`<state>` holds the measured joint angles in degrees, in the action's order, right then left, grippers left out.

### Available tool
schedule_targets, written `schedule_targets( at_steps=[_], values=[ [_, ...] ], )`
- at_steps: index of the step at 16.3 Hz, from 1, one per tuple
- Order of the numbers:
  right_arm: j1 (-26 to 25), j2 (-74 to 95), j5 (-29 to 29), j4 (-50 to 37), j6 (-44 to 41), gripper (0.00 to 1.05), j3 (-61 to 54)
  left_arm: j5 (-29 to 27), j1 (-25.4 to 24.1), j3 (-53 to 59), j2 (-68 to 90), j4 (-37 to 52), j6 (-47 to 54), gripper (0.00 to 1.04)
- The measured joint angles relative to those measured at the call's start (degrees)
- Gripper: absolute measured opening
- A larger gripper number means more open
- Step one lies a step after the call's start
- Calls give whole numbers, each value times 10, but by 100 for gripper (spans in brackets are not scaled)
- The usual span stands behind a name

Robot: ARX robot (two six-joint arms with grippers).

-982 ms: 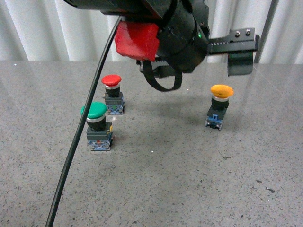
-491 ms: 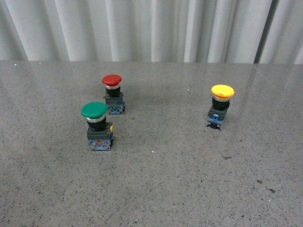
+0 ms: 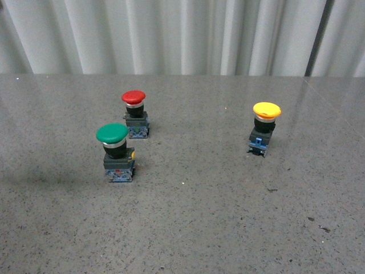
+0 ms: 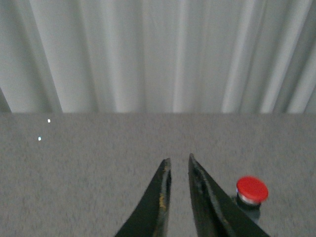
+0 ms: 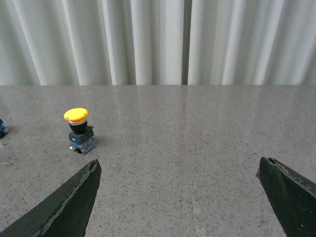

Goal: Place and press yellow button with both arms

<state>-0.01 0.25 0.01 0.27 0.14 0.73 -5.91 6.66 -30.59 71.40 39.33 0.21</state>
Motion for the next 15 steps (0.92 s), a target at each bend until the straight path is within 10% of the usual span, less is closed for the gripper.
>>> schedule_targets(
  at_steps=[15],
  values=[
    [0, 0, 0, 0, 0, 98, 0, 59, -66, 254, -287, -22, -2, 2]
  ],
)
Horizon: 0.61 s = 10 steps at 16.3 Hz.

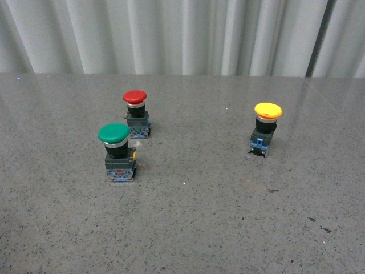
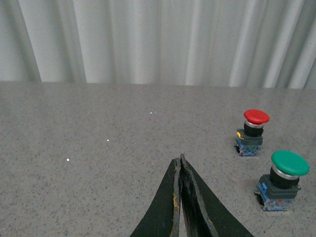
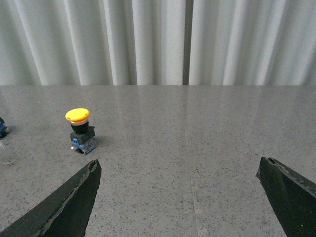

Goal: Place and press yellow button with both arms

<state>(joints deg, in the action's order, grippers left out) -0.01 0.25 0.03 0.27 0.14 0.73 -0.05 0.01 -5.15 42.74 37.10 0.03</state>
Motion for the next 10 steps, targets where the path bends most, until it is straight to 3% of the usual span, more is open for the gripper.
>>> schedule_targets(
  at_steps=[4, 5, 10],
  values=[
    [0, 0, 0, 0, 0, 98, 0, 0, 0, 23, -78, -56, 0, 2],
    [0, 0, 0, 0, 0, 98, 0, 0, 0, 42, -82, -25, 0, 2],
    [0, 0, 0, 0, 0, 98, 0, 0, 0, 43, -183, -127, 0, 2]
  ],
)
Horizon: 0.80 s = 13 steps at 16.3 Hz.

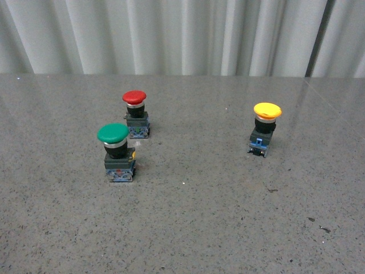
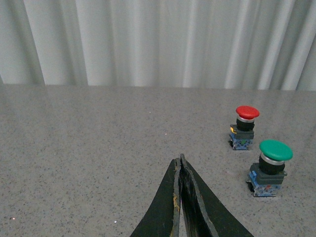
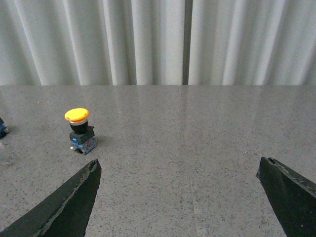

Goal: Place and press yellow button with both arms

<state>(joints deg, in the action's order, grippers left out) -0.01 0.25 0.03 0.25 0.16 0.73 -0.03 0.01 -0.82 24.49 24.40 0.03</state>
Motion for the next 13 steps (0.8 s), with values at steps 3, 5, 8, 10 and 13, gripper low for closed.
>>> schedule_targets(
  at_steps=[3, 5, 8, 10, 13],
  values=[
    [0, 0, 0, 0, 0, 98, 0, 0, 0, 0, -51, -49, 0, 2],
    [0, 0, 0, 0, 0, 98, 0, 0, 0, 0, -78, -78, 0, 2],
    [0, 0, 0, 0, 0, 98, 0, 0, 0, 0, -114, -112, 0, 2],
    [0, 0, 0, 0, 0, 98, 0, 0, 0, 0, -132, -132, 0, 2],
    [0, 0, 0, 0, 0, 98, 0, 1, 0, 0, -201, -233, 0, 2]
  ],
)
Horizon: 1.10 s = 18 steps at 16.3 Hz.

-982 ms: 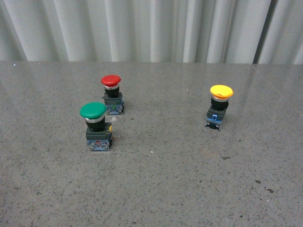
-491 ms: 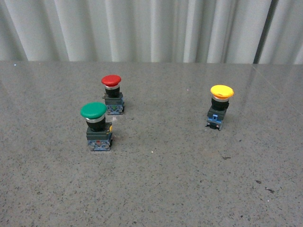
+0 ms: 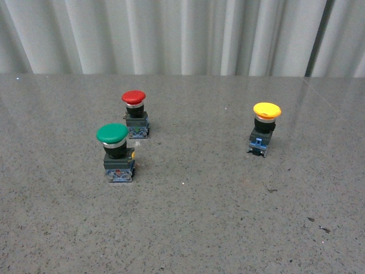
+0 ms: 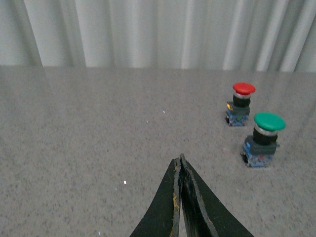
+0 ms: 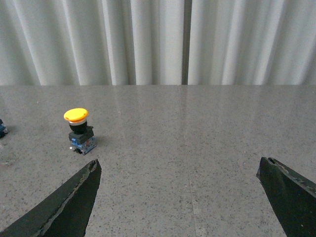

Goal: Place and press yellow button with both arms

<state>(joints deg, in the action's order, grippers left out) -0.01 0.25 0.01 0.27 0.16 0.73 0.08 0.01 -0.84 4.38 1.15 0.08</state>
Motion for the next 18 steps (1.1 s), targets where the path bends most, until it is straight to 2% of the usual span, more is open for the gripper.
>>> schedule_targets(
  at_steps=[1, 7, 16, 17, 18],
  values=[
    [0, 0, 0, 0, 0, 98, 0, -1, 0, 0, -38, -14, 0, 2],
    [0, 0, 0, -1, 0, 98, 0, -1, 0, 0, -38, -14, 0, 4],
    [0, 0, 0, 0, 0, 98, 0, -1, 0, 0, -38, -14, 0, 100],
    [0, 0, 0, 0, 0, 98, 0, -1, 0, 0, -38, -14, 0, 97],
    [19, 13, -51, 1, 21, 98, 2, -1, 0, 0, -38, -14, 0, 98]
  ],
)
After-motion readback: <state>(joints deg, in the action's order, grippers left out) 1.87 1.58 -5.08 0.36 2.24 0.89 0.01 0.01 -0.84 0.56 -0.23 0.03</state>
